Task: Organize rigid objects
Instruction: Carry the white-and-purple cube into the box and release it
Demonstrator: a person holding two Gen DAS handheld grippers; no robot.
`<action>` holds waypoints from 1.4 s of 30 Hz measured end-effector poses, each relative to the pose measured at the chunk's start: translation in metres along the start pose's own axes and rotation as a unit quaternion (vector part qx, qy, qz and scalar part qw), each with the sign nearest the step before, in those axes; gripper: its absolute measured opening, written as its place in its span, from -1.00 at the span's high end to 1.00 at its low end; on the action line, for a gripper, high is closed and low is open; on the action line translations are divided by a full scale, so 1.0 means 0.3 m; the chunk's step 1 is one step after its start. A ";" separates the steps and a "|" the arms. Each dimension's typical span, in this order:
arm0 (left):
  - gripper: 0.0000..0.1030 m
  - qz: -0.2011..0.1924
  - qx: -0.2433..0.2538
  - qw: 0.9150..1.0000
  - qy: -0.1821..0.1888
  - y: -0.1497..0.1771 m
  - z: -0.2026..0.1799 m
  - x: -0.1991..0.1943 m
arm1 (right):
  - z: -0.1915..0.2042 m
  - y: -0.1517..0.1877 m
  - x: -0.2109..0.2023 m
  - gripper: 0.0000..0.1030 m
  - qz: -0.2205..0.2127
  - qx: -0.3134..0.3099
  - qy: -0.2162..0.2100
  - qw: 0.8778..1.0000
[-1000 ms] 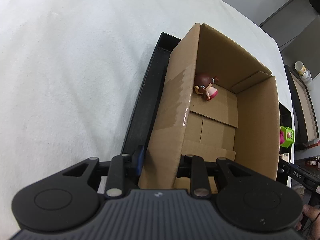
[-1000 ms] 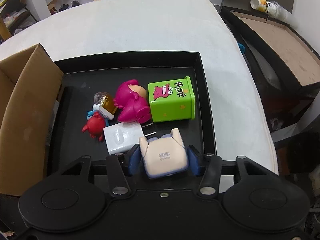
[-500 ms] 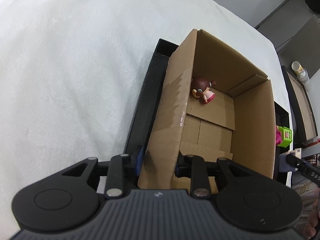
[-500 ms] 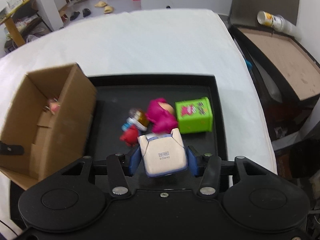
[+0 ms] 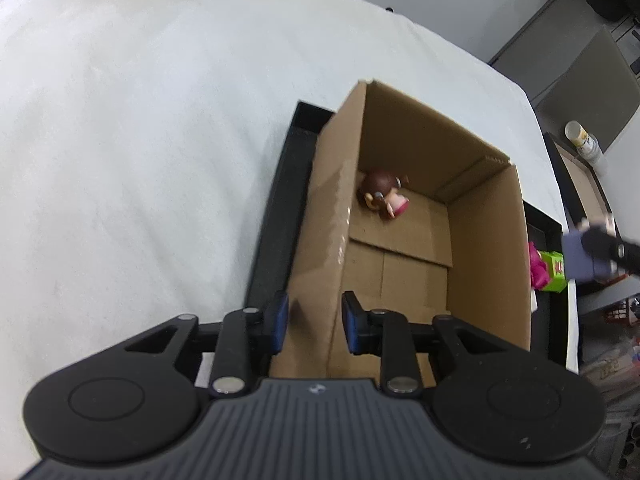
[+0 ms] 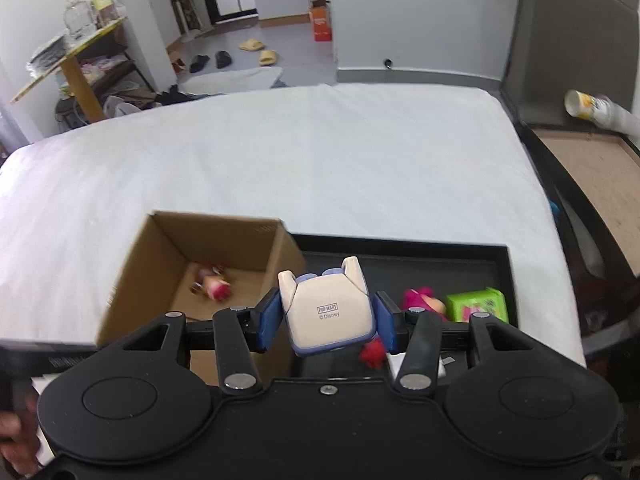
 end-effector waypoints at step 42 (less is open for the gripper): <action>0.53 0.013 -0.008 0.999 0.028 0.011 0.005 0.015 | 0.016 0.010 0.043 0.04 0.017 0.017 0.000 1.000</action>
Point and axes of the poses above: each gripper's, at about its wrist camera, not at the fingertips, and x roughly the way its jaws point, z to its left, y to its underside, the point moved 6 cm from there along x, roughly the way its jaws point, and after that the axes turned 10 degrees about x, right-handed, at the moved point
